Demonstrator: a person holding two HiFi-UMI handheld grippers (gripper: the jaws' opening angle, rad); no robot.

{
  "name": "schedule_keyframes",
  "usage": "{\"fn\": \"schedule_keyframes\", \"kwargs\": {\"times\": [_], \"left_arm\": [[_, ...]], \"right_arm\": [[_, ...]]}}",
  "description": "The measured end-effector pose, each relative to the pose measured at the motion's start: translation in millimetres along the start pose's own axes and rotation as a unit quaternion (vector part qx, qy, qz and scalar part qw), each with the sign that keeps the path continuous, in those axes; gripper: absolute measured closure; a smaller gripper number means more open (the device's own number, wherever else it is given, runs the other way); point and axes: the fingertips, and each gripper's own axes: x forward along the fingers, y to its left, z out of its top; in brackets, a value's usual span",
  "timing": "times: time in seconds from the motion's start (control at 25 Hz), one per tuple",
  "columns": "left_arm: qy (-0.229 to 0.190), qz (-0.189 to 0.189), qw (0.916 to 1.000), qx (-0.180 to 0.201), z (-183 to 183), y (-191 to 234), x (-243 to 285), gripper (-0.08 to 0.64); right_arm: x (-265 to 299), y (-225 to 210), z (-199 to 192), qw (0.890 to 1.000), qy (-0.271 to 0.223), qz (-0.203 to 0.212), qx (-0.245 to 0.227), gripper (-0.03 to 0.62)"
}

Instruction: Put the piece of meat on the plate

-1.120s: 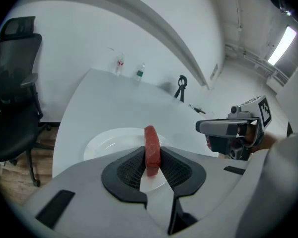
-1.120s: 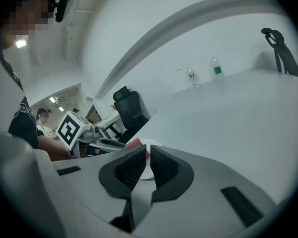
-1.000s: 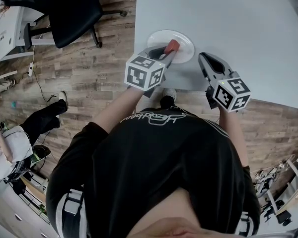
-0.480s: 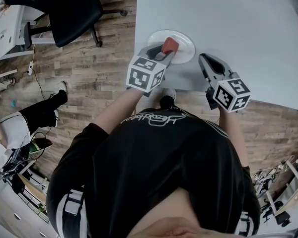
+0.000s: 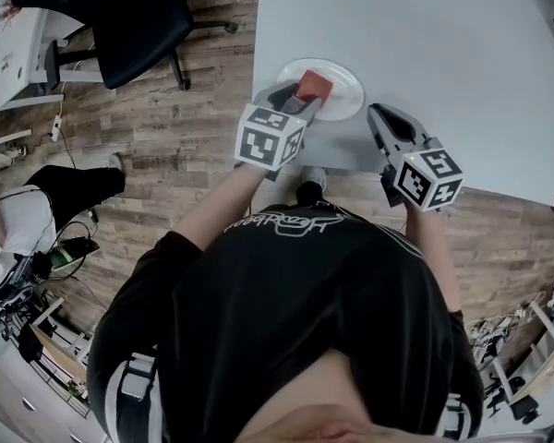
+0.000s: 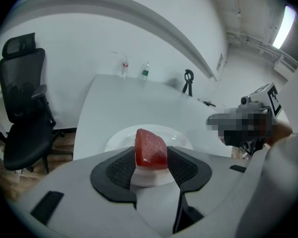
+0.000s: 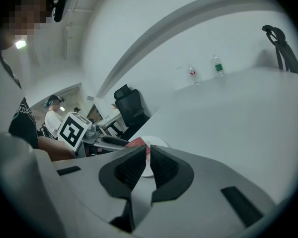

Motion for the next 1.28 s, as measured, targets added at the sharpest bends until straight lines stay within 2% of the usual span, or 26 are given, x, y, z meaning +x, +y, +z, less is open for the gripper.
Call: {"fn": "schedule_keyframes", "kwargs": {"times": [0.24, 0.64, 0.76, 0.88, 0.96, 1.28], "left_arm": [[-0.005, 0.006, 1.0000, 0.001, 1, 4, -3, 0.361], [-0.028, -0.011, 0.9995, -0.008, 15, -4, -14, 0.362], [-0.044, -0.024, 0.9987, -0.008, 25, -11, -23, 0.403], [-0.062, -0.041, 0.9972, -0.009, 36, -17, -33, 0.498], [-0.072, -0.055, 0.9959, -0.008, 40, -23, -41, 0.530], [-0.101, -0.087, 0.9909, 0.019, 38, -45, -102, 0.551]], "right_arm": [[2, 1, 0, 1.000, 0.002, 0.002, -0.001, 0.566], [7, 8, 5, 1.000, 0.000, 0.012, -0.013, 0.566], [8, 11, 9, 1.000, -0.003, 0.015, -0.015, 0.566], [11, 15, 14, 1.000, -0.009, 0.018, -0.013, 0.566], [11, 21, 15, 1.000, -0.011, 0.018, -0.016, 0.566], [0, 78, 20, 0.998, -0.032, 0.014, -0.043, 0.566]]}}
